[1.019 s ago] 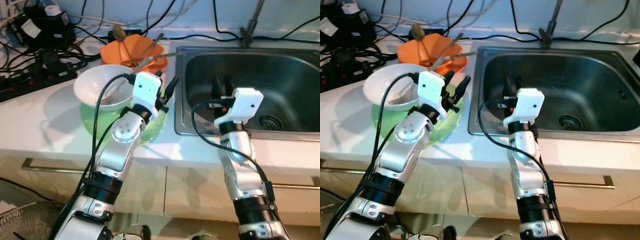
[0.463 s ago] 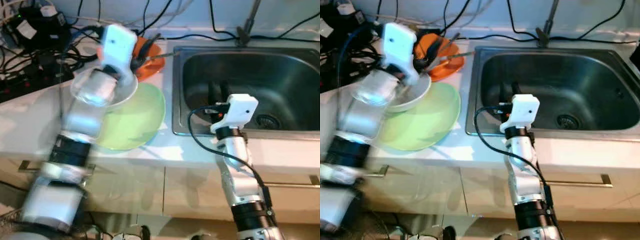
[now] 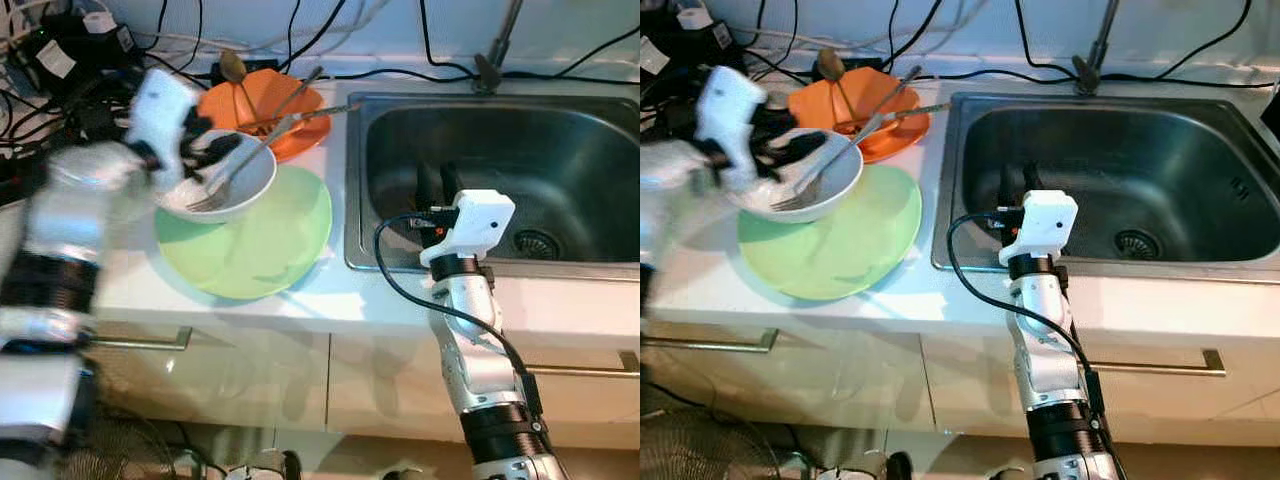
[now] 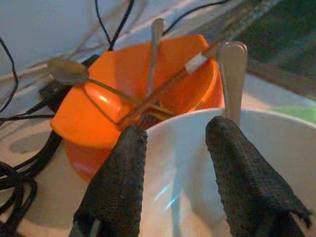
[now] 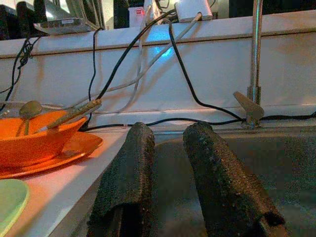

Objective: Kitchen organization

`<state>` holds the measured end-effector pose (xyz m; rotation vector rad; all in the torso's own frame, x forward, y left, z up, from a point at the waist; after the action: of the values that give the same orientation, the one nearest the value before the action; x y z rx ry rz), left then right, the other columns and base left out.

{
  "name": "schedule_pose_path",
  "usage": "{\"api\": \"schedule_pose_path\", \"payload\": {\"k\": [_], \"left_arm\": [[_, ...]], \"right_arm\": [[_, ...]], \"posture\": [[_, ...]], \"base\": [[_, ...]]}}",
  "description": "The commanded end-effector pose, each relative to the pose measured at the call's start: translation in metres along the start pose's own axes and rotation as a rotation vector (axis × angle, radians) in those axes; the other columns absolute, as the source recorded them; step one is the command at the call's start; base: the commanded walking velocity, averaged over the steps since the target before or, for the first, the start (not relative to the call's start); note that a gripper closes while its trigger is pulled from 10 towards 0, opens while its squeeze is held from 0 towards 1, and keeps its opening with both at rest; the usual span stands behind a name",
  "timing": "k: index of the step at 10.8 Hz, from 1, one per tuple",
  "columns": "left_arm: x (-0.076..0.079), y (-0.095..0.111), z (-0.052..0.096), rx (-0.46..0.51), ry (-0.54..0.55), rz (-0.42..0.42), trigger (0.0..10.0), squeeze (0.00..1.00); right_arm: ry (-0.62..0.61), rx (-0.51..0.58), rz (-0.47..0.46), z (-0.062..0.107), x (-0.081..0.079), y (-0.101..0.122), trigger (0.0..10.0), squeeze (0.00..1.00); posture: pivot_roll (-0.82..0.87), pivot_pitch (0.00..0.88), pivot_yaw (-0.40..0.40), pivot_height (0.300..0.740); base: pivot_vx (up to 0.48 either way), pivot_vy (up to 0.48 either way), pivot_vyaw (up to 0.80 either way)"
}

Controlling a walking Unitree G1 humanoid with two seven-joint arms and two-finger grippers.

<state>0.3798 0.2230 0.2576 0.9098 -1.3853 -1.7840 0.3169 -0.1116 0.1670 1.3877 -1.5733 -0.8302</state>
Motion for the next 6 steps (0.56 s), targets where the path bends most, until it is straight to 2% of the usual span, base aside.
{"api": "schedule_pose_path", "payload": {"k": [1, 3, 4, 5, 6], "left_arm": [[-0.003, 0.007, 0.003, -0.024, -0.047, 0.002, 10.0, 0.00], [-0.007, 0.010, 0.005, -0.075, -0.095, -0.026, 10.0, 0.00], [-0.006, 0.009, 0.001, -0.084, -0.123, -0.015, 10.0, 0.00], [0.006, -0.001, -0.005, -0.136, -0.214, -0.013, 10.0, 0.00], [0.014, -0.012, -0.013, -0.178, -0.246, -0.020, 10.0, 0.00]], "right_arm": [[0.002, -0.023, 0.001, 0.002, -0.003, -0.005, 10.0, 0.00], [-0.001, -0.029, -0.001, 0.002, -0.003, -0.006, 10.0, 0.00], [-0.001, -0.032, -0.003, 0.002, -0.003, -0.007, 10.0, 0.00], [0.000, -0.035, -0.002, 0.002, -0.004, -0.008, 10.0, 0.00], [-0.004, -0.037, 0.000, 0.002, -0.003, -0.008, 10.0, 0.00]], "posture": [[0.06, 0.049, 0.078, 0.740], [0.07, 0.059, 0.080, 0.740], [0.07, 0.061, 0.082, 0.740], [0.07, 0.062, 0.085, 0.740], [0.06, 0.065, 0.086, 0.740]], "base": [[0.000, 0.000, 0.00], [0.000, 0.000, 0.00], [0.000, 0.000, 0.00], [0.000, 0.000, 0.00], [0.000, 0.000, 0.00]]}}
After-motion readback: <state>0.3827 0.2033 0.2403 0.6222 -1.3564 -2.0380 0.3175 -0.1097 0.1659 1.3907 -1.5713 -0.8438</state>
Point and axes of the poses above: a point about 5 cm out from each wrist's last joint towards the gripper, its own z axis pointing back from the gripper into the wrist, its own y axis along the axis of the wrist's last joint, x = y × z, the point moved 1 cm from there along -z, pointing out of the wrist towards the gripper, and after that the axes turned 13 degrees about z, right-handed, at the moved point
